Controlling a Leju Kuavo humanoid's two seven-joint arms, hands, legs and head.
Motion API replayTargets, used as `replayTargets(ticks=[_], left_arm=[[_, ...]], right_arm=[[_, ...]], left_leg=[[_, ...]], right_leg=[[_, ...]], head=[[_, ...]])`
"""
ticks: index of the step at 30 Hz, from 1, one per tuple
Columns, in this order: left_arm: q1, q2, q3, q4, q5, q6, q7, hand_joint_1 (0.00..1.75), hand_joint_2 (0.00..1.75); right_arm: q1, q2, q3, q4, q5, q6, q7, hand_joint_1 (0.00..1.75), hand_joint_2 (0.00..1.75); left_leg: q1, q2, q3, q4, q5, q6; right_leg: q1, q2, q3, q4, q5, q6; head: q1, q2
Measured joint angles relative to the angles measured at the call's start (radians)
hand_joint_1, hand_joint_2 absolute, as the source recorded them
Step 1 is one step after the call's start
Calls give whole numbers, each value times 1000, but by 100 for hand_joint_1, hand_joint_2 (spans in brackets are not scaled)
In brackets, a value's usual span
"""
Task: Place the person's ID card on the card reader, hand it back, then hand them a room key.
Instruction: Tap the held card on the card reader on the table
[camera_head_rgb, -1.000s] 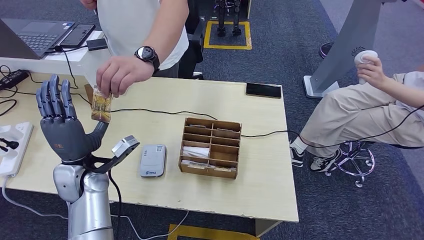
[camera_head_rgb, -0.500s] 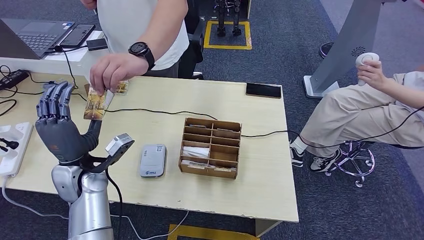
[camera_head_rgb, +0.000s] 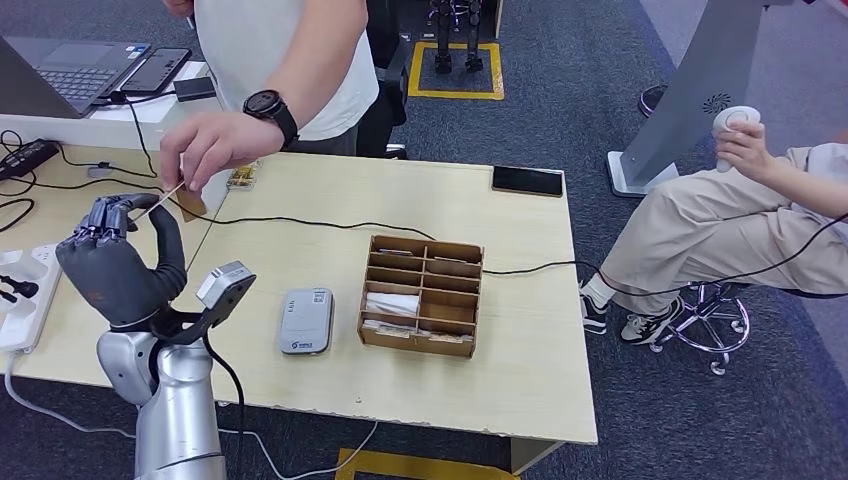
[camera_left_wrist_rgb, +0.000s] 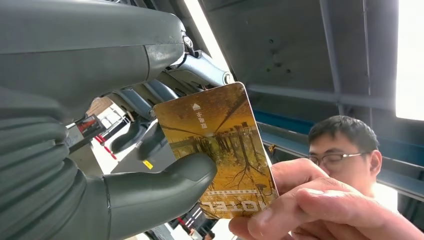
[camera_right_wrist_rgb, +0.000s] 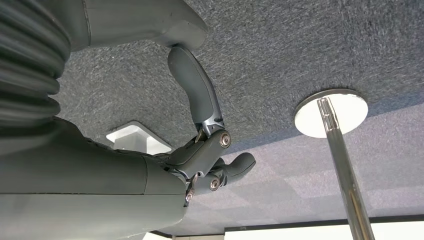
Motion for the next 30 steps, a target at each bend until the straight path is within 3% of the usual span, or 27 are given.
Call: replayTargets(ticks=[14,30], left_arm=[[0,0,5,-16,-9,0,0,175,175],[21,-3,104,65,-176,0,54,175,175]], right_arm=[[0,0,0,0,1,0,3,0,175],[-2,0,0,6,-26,0,27,0,175]], left_leg=[[0,0,0,0,0,0],[0,0,-1,0,0,0]], right_leg=[[0,0,0,0,0,0],[0,0,0,0,0,0]], head=[[0,0],[0,0]])
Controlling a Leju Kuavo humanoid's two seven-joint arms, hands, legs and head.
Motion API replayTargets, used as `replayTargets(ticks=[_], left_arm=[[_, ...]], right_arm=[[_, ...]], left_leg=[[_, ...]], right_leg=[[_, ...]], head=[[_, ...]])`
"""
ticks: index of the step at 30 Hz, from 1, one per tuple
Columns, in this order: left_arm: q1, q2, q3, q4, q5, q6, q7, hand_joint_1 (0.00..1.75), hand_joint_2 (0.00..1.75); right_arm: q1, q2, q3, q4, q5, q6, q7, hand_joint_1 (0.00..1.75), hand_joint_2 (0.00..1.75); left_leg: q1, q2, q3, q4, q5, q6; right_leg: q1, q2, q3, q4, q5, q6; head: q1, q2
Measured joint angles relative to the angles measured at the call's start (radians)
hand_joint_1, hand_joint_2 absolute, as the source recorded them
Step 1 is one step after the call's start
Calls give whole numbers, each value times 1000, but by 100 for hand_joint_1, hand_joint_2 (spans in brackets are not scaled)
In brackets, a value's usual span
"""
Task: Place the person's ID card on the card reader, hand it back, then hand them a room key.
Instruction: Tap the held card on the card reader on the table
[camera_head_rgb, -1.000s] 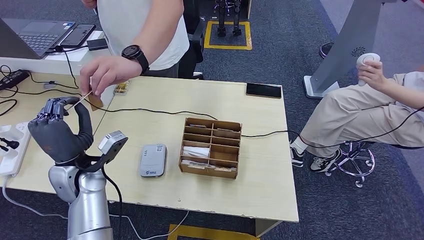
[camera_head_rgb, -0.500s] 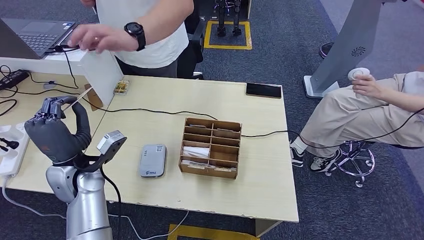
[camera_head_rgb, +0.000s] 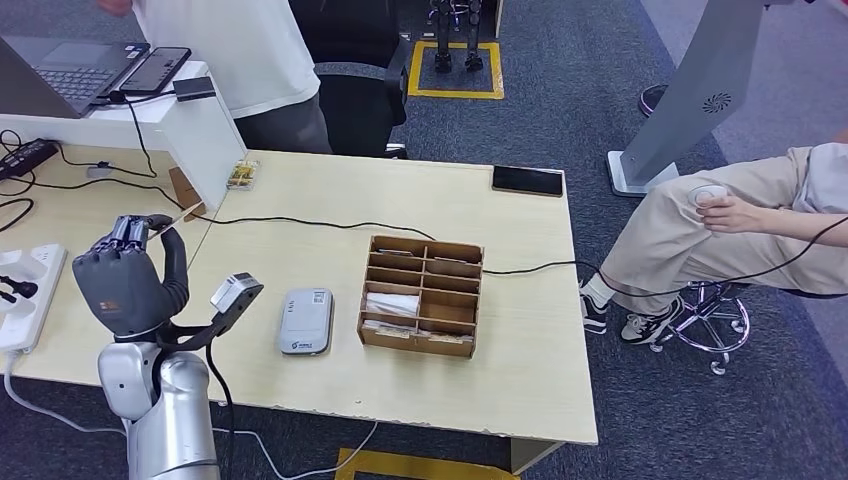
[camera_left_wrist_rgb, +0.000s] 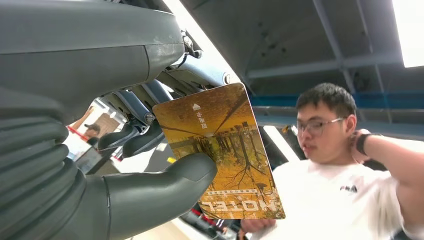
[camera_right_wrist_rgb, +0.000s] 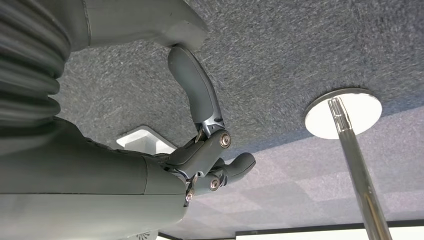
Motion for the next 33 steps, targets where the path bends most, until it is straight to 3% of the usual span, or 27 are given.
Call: replayTargets(ticks=[21,33], left_arm=[[103,14,11,105,-140,0,154,175,175],[121,15,11,154,-171,0,169,175,175]], right_arm=[[-1,0,0,-11,-14,0,28,0,175],[-1,0,0,-22,-22,0,32,0,175]], left_leg=[[0,-1,0,0,0,0],[0,-1,0,0,0,0]], right_leg=[[0,-1,0,0,0,0],[0,-1,0,0,0,0]], head=[[0,0],[0,0]])
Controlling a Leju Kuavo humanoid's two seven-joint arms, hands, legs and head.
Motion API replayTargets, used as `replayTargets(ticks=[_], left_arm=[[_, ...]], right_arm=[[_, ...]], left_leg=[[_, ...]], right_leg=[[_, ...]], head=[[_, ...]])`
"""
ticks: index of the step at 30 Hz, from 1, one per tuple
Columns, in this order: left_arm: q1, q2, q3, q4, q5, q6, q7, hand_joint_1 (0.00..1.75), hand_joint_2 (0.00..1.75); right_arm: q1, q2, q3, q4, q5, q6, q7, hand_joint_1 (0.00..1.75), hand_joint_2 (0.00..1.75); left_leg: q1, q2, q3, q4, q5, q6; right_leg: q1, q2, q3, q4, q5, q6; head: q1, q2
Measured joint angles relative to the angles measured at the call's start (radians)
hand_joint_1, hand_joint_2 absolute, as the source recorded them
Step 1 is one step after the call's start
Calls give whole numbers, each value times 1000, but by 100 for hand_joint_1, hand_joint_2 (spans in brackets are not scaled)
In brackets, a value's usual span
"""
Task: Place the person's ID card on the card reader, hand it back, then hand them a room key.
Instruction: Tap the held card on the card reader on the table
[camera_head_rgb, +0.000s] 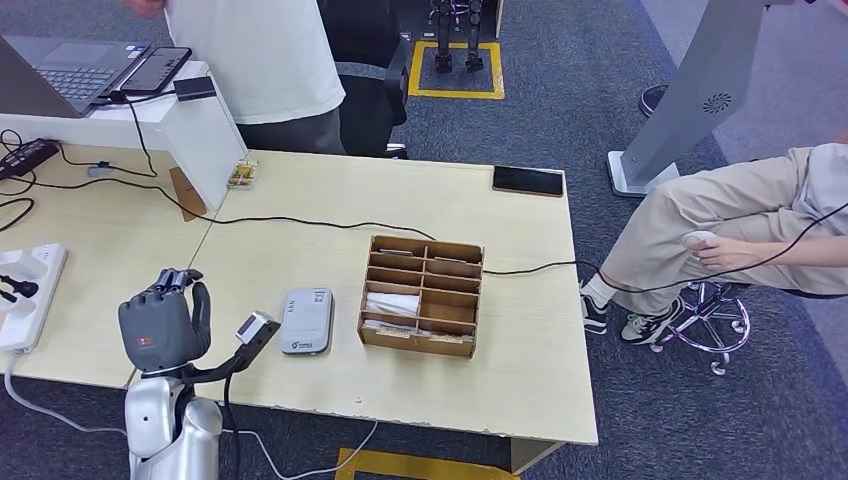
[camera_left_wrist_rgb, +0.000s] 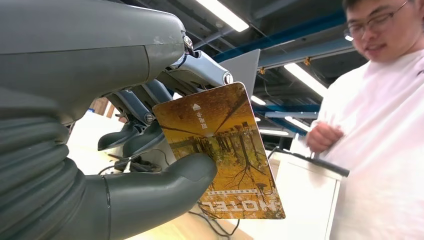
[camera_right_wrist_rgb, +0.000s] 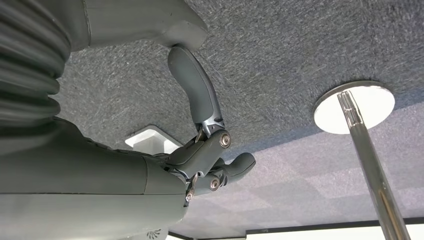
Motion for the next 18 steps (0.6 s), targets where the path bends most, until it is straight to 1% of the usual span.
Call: replayTargets(ticks=[6,14,18], left_arm=[[24,2,-15,37,-52,0,38,175,175],[44,5,-28,73,-64,0,44,175,175],[47,6,-39,89,-70,0,68,175,175]], right_arm=[[0,0,0,0,-12,0,6,0,175],[0,0,0,0,-21,0,9,0,175],[0,0,0,0,-21,0,10,0,175]], left_leg=[[0,0,0,0,0,0],[0,0,0,0,0,0],[0,0,0,0,0,0]], right_leg=[[0,0,0,0,0,0],[0,0,0,0,0,0],[0,0,0,0,0,0]], head=[[0,0],[0,0],[0,0]])
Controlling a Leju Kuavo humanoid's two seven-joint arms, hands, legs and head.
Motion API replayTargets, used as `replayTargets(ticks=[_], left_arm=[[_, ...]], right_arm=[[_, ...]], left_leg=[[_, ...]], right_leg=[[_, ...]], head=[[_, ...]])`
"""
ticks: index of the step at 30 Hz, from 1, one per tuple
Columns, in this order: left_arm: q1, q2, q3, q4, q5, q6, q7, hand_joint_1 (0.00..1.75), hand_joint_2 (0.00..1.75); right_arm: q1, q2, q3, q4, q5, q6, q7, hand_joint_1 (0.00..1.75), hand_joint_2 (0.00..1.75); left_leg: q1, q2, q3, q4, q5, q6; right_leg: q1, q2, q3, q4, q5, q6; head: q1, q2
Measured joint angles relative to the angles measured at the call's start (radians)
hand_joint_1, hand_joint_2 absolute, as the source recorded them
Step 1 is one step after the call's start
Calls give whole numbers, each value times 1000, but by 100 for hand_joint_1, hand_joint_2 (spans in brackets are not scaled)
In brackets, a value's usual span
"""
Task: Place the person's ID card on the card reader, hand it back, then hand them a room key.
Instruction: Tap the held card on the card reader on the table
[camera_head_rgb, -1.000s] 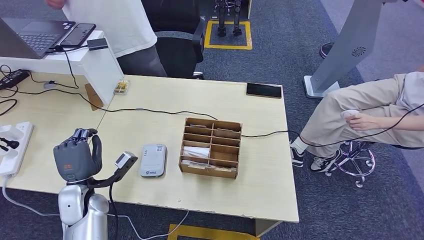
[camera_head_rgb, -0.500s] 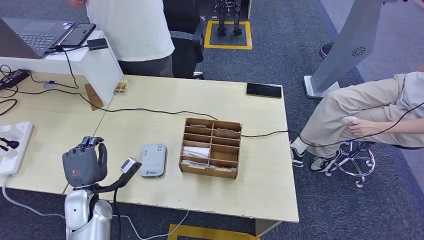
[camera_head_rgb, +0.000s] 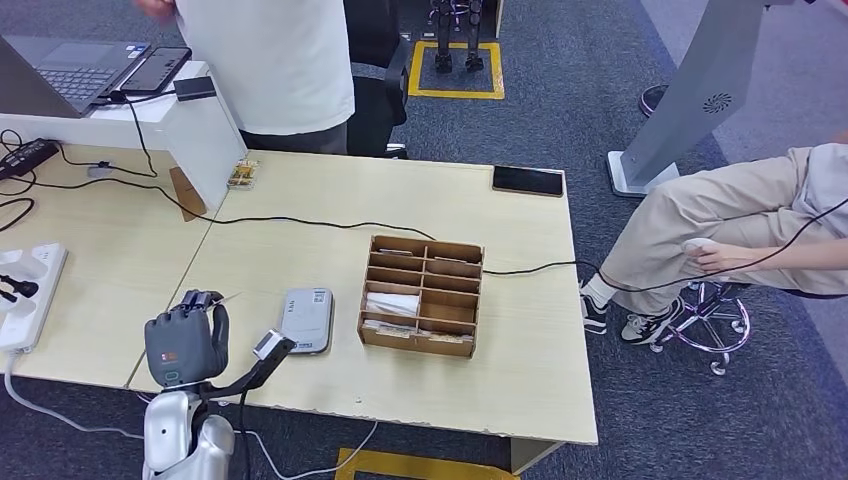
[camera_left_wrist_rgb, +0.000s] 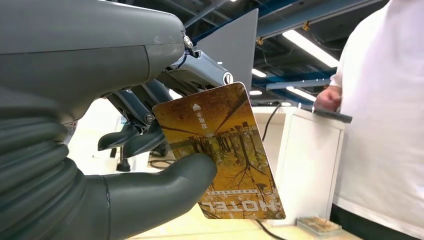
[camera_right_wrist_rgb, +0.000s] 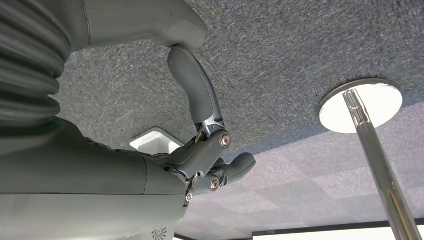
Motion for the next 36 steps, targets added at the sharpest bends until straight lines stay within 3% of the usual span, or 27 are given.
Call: replayTargets(ticks=[11,19,25,36], left_arm=[[73,18,-120,55,-7,0,146,175,175],[117,23,-205,86,-5,0,178,175,175],[119,22,-223,90,0,0,152,175,175],[119,14,-206,76,65,2,-4,175,175]], right_arm=[[0,0,0,0,-18,0,0,0,175],[0,0,0,0,-20,0,0,0,175],[0,0,0,0,-17,0,-2,0,175],[-1,0,0,0,-10,0,-10,0,175]], left_leg=[[0,0,0,0,0,0],[0,0,0,0,0,0],[0,0,0,0,0,0],[0,1,1,0,0,0]], right_leg=[[0,0,0,0,0,0],[0,0,0,0,0,0],[0,0,0,0,0,0],[0,0,0,0,0,0]], head=[[0,0],[0,0],[0,0],[0,0]])
